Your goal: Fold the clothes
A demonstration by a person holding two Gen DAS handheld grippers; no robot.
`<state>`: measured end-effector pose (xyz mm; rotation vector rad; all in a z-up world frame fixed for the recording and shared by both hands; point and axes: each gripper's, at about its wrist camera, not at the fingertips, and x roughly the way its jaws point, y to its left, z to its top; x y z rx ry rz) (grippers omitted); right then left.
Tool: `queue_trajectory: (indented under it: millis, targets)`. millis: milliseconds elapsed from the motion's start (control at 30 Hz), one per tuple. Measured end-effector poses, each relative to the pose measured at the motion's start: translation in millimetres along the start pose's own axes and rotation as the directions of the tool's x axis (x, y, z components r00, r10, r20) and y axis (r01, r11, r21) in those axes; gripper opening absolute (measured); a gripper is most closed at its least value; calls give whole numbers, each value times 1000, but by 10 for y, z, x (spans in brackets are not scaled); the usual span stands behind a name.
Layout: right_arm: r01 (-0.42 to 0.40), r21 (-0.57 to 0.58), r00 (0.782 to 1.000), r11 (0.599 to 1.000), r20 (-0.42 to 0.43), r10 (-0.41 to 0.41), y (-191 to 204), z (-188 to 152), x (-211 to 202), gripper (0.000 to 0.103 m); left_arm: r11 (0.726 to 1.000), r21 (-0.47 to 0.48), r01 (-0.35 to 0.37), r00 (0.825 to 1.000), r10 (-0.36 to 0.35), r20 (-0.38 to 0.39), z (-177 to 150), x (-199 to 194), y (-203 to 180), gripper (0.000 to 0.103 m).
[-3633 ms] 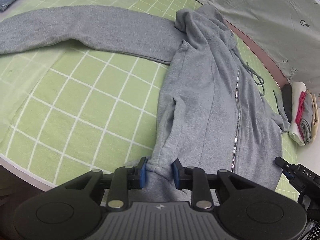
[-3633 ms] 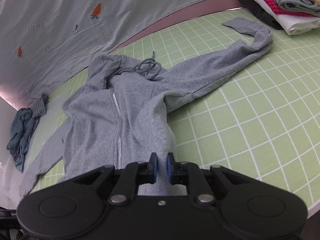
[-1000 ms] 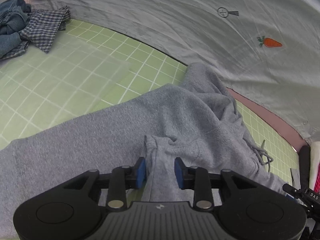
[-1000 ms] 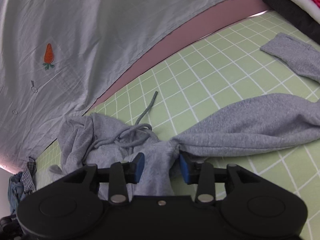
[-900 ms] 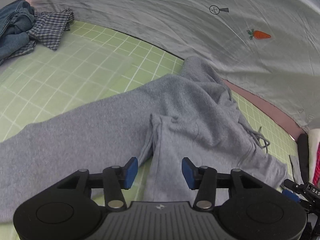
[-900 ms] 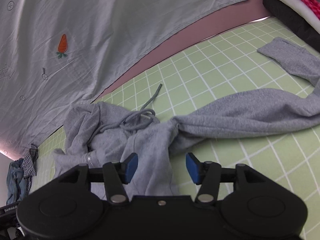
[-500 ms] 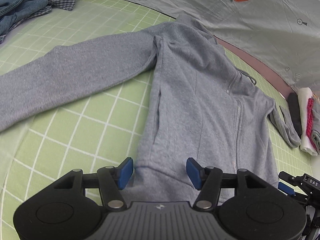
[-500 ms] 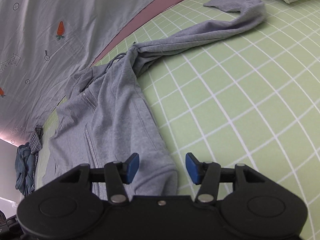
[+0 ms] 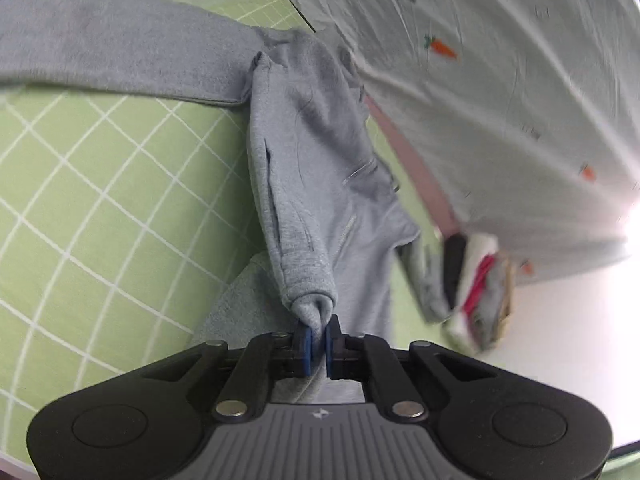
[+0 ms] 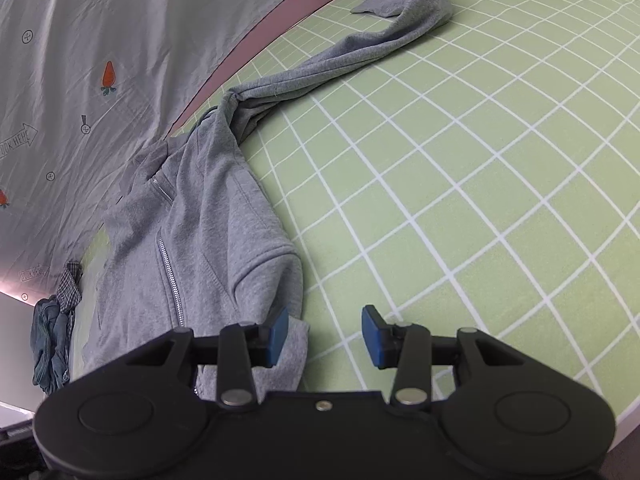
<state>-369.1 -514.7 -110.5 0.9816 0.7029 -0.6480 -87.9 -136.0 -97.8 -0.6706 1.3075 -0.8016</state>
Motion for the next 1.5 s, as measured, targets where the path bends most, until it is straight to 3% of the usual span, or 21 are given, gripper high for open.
queue_trajectory:
  millis: [67, 133, 233, 333, 600, 633, 700, 767, 867, 933, 1033, 1200, 1267, 1367, 1500]
  targets:
    - [-4, -6, 1000, 1000, 2, 4, 15, -30, -19, 42, 982, 75, -171, 985, 169, 25, -10, -56, 1, 8]
    - [-6, -18, 1000, 1000, -2, 6, 43, -59, -12, 42, 919, 172, -355, 935, 353, 43, -46, -29, 2, 12]
    - [-6, -48, 1000, 999, -12, 6, 101, -103, 22, 41, 896, 190, -402, 915, 399, 57, -80, -38, 44, 18]
    - [-4, -109, 1000, 994, -24, 2, 206, -150, 74, 39, 888, 211, -408, 913, 403, 65, -98, -21, 13, 25]
    - [30, -301, 997, 953, -58, -49, 460, -336, 217, 33, 835, 325, -445, 892, 444, 80, -149, 19, -61, 43]
    - [23, -309, 997, 951, -61, -45, 475, -348, 221, 31, 832, 327, -448, 890, 448, 78, -147, 22, -54, 43]
    - [8, -328, 997, 944, -72, -33, 506, -364, 230, 14, 831, 323, -452, 887, 455, 71, -137, 29, -31, 43]
    - [15, -365, 997, 931, -65, -41, 551, -384, 207, 4, 832, 319, -455, 886, 460, 65, -125, 37, -14, 43]
    - [44, -421, 999, 906, -10, -54, 621, -420, 55, 3, 830, 314, -460, 882, 467, 58, -114, 57, 7, 43]
    - [74, -428, 997, 901, 57, -54, 638, -417, -168, 2, 828, 314, -464, 880, 472, 55, -115, 60, 26, 43]
    - [72, -356, 994, 932, 106, -37, 527, -382, -444, 2, 824, 309, -476, 873, 485, 52, -128, 56, 60, 43]
    - [136, -337, 991, 932, 36, -131, 347, -468, -304, 4, 816, 339, -469, 876, 479, 59, -135, 55, 37, 45]
    - [139, -325, 990, 936, 35, -135, 332, -484, -296, 11, 813, 355, -462, 879, 472, 62, -135, 55, 17, 53]
    - [137, -325, 990, 936, 75, -119, 360, -436, -347, 32, 808, 380, -451, 884, 462, 67, -135, 55, -14, 57]
    - [98, -282, 994, 954, 70, -82, 346, -338, -295, 33, 800, 413, -436, 891, 448, 73, -135, 55, -55, 56]
